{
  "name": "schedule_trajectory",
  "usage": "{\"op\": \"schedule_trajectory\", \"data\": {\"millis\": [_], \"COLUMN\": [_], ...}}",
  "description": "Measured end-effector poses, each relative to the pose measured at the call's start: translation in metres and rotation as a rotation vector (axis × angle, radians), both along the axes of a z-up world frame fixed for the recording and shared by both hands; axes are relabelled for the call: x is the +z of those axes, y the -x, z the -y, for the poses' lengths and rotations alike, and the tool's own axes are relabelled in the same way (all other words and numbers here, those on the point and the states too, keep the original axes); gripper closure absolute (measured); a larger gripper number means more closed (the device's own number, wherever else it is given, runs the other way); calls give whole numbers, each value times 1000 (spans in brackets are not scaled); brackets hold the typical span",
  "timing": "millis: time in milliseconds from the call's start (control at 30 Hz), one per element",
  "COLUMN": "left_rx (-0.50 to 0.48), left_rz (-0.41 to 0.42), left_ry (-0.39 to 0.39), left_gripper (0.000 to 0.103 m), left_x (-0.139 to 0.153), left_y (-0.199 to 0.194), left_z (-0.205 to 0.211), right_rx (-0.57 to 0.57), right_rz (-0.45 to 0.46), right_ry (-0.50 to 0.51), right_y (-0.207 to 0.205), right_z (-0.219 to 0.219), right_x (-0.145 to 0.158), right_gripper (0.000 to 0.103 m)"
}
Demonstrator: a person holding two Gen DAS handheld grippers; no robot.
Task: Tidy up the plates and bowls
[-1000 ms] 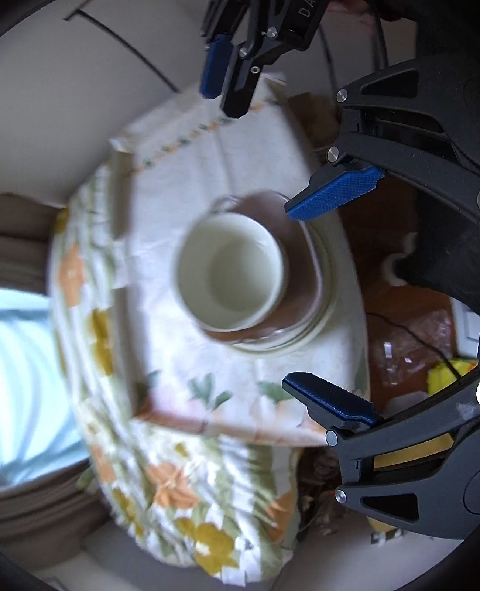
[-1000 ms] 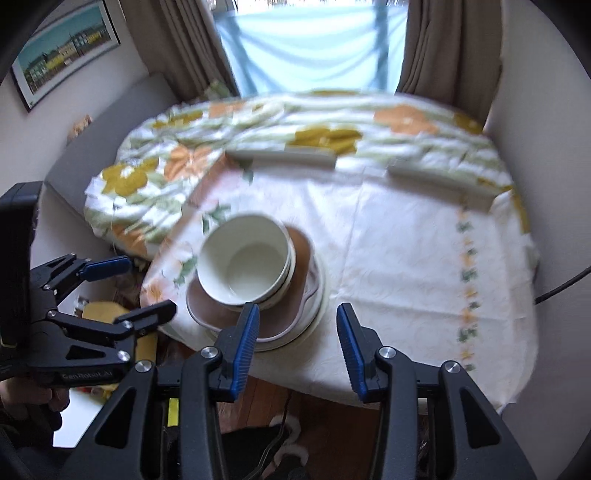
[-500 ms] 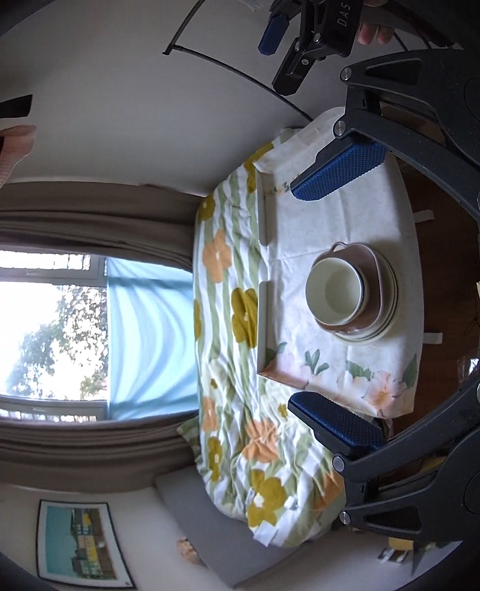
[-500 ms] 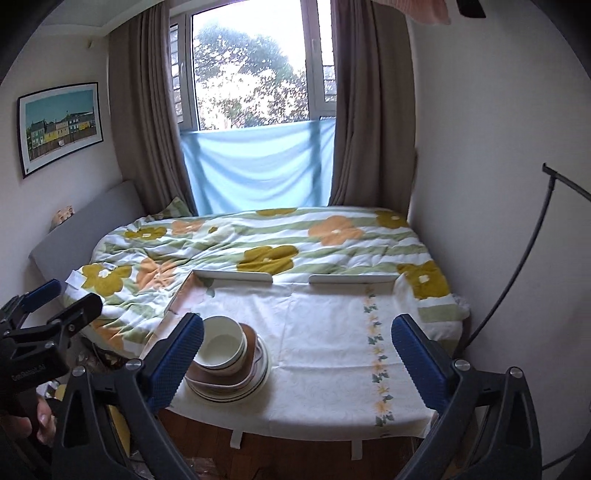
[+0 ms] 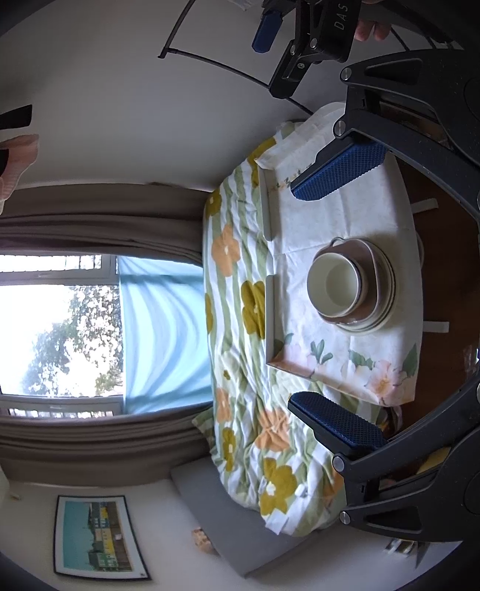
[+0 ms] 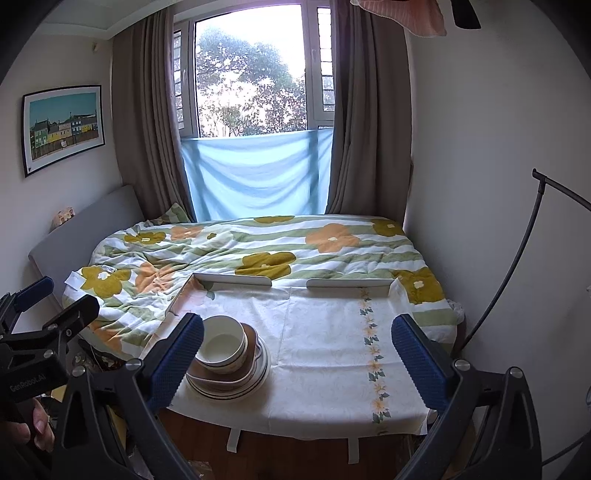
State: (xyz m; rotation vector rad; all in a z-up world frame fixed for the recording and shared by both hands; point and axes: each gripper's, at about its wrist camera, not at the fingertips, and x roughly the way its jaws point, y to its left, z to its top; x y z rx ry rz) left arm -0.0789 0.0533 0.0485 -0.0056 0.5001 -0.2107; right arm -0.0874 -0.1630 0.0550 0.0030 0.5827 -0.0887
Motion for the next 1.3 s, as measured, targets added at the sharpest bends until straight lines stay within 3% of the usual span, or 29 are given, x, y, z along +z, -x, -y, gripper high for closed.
{"op": "schedule_trajectory", "data": {"millis": [1300], "left_rx": [12], "left_rz": [37], "left_ry": [-40], "left_gripper": [0], "left_x": [5], "left_y": [-2], "left_z": [9], "right_rx": [-19], "right_rz": [7], "right_ry": [4], "right_y": [-3], "right_z": [5], "right_x": [4], "right_gripper": [2]}}
